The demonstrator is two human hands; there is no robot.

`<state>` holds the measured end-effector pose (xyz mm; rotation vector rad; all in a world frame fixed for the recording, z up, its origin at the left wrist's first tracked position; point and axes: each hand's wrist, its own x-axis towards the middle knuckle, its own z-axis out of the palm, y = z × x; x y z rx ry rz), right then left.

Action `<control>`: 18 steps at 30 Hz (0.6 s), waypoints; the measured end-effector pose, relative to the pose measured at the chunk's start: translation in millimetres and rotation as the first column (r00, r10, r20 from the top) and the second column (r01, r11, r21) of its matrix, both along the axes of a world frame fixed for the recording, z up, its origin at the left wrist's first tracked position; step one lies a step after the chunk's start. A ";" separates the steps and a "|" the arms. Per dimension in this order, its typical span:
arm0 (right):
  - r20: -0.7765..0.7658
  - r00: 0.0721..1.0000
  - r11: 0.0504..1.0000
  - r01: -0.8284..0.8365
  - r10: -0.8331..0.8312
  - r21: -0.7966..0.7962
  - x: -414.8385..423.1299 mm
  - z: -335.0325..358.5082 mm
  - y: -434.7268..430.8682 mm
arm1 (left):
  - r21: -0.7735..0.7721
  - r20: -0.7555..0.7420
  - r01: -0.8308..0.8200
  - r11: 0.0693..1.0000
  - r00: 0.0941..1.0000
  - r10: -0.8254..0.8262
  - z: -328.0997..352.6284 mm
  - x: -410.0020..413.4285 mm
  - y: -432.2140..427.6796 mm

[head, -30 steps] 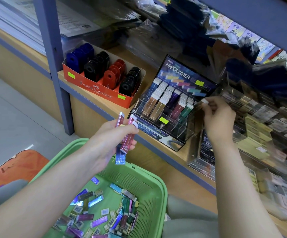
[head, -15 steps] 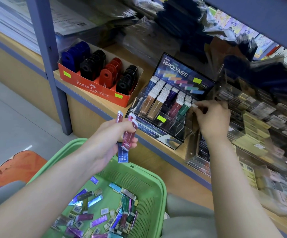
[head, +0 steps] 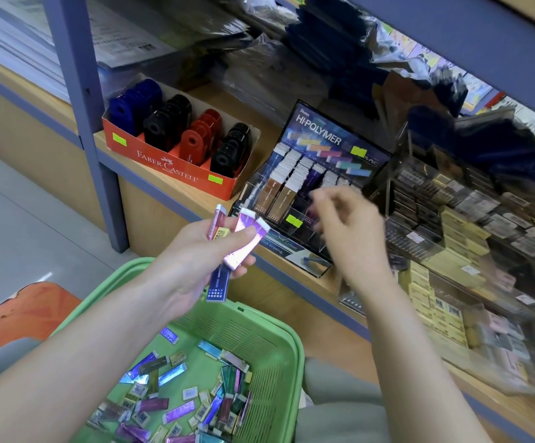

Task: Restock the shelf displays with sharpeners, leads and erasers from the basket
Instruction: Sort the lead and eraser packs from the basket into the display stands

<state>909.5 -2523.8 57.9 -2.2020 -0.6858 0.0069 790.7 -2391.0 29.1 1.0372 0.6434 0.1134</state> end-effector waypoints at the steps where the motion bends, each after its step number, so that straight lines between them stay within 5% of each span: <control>1: -0.136 0.989 0.998 -0.058 0.057 -0.004 -11.8 -0.3 2.7 | 0.009 0.002 -0.002 1.000 1.000 0.002 -0.1 -0.2 -0.6; 4: -0.366 0.914 0.983 -0.185 0.173 0.002 -31.8 -4.8 10.1 | 0.032 0.012 0.011 0.999 1.000 -0.012 -1.9 0.0 -3.0; 10: -0.495 0.852 0.984 -0.116 0.169 0.136 -24.7 -1.8 9.3 | 0.042 -0.017 0.072 0.997 0.997 -0.071 -3.8 -0.2 -3.9; 15: -0.167 0.984 0.933 0.115 -0.060 0.342 0.7 9.3 -5.5 | 0.030 -0.028 0.033 0.999 0.999 -0.032 -4.2 3.4 -3.5; 18: 0.054 0.973 0.930 0.198 -0.225 0.310 20.2 2.2 -11.8 | -0.008 -0.025 0.027 1.000 0.999 -0.027 -8.4 4.8 -3.2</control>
